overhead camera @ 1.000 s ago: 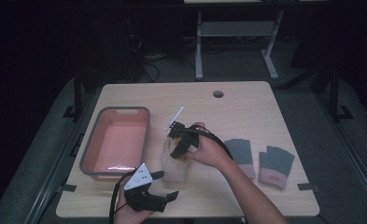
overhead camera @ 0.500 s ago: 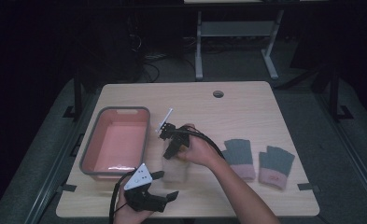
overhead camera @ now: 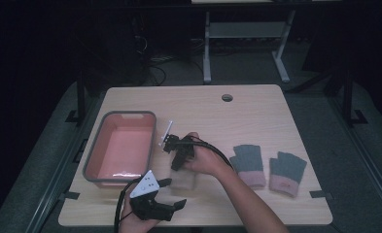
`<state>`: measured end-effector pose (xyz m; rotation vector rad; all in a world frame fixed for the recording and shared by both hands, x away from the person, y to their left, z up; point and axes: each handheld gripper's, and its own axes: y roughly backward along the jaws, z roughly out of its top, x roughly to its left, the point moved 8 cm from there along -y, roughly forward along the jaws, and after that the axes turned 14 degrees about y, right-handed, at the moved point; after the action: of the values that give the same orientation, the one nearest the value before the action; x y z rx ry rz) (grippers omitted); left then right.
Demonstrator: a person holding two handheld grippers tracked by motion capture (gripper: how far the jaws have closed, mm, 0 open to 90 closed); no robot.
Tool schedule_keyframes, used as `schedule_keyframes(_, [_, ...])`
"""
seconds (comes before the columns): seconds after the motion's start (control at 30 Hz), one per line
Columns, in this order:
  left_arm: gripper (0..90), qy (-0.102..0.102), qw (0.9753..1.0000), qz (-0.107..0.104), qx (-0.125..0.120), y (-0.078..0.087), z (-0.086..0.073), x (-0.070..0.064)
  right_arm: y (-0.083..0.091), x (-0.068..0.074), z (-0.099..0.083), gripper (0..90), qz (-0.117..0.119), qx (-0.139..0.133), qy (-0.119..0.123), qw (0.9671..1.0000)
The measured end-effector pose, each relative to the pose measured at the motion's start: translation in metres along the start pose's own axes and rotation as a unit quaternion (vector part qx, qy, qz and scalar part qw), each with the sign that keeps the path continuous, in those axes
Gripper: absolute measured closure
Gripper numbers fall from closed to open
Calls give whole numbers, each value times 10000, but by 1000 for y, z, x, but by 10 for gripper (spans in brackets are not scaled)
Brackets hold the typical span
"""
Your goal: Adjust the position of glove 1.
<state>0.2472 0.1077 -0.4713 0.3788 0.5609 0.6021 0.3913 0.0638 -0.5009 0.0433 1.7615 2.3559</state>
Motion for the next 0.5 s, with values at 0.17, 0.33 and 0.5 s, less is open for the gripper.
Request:
schedule_keyframes(0.17, [149, 70, 10000, 9, 11, -1, 0, 0, 3, 0, -9, 324, 35, 23, 37, 10000])
schedule_keyframes(0.33, [151, 146, 9999, 39, 19, -2, 1, 1, 7, -1, -23, 325, 43, 52, -13, 10000])
schedule_keyframes(0.5, [153, 254, 9997, 57, 35, -4, 4, 1, 12, -2, -37, 324, 37, 74, -121, 9999])
